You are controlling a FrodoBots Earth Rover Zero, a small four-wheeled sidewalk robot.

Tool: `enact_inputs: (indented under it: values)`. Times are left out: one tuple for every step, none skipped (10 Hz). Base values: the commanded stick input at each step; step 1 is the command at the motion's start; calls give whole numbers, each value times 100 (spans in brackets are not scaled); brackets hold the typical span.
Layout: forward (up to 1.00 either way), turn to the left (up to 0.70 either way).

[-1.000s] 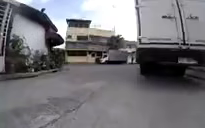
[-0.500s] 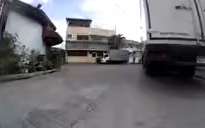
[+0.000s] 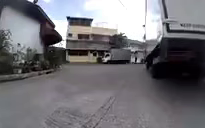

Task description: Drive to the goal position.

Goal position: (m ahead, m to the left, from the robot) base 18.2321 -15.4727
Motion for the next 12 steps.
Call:
enact_inputs:
  values:
    - [100,-25]
    - [100,-39]
    - [100,-39]
    - [100,-40]
    - [100,-39]
    - [100,-39]
    - [100,-39]
    - [100,-39]
    - [100,-26]
    - [100,0]
    - [100,0]
    - [100,0]
